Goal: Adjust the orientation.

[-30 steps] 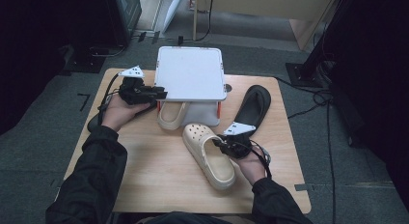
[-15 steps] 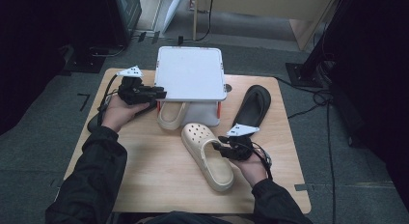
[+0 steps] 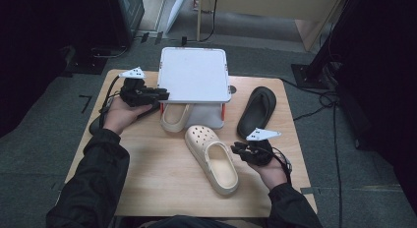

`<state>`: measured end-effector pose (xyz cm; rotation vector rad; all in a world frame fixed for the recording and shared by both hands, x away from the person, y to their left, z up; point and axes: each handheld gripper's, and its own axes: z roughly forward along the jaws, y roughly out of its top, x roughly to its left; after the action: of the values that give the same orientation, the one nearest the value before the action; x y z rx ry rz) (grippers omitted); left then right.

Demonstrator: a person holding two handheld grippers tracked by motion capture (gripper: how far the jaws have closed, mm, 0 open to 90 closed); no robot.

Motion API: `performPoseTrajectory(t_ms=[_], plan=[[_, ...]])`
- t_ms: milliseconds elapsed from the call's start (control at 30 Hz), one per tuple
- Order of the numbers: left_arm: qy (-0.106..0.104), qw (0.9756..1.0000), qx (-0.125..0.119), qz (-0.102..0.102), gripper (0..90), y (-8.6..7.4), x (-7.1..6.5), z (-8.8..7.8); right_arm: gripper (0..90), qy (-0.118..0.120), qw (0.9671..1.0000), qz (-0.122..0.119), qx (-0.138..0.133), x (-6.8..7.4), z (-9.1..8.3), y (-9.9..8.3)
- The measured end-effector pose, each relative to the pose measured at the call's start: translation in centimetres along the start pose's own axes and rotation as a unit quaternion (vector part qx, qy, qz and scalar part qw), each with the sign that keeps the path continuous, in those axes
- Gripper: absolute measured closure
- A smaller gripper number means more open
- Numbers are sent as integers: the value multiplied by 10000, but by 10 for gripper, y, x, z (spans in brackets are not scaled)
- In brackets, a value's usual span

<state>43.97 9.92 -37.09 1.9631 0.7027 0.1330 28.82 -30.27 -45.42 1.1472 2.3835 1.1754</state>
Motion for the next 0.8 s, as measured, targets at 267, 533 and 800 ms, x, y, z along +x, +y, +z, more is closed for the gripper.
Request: performPoseTrajectory(t_ms=[267, 533, 800], plan=[[-18, 10000, 0, 3, 757, -1, 1, -1, 755, 160, 9995, 30, 273, -2, 15, -4], [-16, 10000, -3, 2, 757, -1, 1, -1, 771, 381, 9982, 60, 456, 6, 15, -7], [-30, 10000, -10, -5, 758, -1, 1, -1, 765, 570, 9969, -86, 534, 18, 20, -6]])
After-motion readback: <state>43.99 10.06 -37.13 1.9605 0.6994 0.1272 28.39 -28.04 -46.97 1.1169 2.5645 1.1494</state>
